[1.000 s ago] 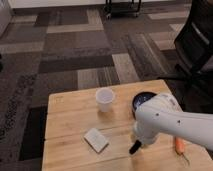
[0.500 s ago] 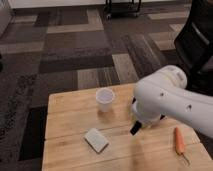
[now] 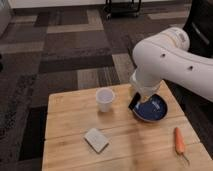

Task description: Place the eraser in the ceramic cup

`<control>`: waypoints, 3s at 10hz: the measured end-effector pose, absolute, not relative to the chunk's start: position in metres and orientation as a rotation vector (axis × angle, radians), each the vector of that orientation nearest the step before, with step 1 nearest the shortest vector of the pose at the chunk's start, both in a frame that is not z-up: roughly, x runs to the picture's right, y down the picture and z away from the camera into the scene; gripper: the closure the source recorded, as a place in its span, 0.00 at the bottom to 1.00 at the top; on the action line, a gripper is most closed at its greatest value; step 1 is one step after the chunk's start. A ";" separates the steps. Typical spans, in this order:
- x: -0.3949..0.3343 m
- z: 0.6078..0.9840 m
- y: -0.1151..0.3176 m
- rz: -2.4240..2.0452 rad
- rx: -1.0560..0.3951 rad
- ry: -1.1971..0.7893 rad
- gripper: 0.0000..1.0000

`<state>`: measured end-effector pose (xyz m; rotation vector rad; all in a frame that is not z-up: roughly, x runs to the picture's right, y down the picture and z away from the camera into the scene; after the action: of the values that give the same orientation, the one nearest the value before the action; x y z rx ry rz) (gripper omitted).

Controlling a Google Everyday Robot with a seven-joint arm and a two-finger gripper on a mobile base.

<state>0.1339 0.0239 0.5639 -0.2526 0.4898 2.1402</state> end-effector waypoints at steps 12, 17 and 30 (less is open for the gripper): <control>0.031 0.658 -0.011 1.769 -0.403 0.476 1.00; -0.011 0.672 -0.031 1.629 -0.414 0.466 1.00; 0.010 0.692 -0.035 1.702 -0.477 0.517 0.95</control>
<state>0.0095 -0.0352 0.6924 -0.4766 0.5167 1.7018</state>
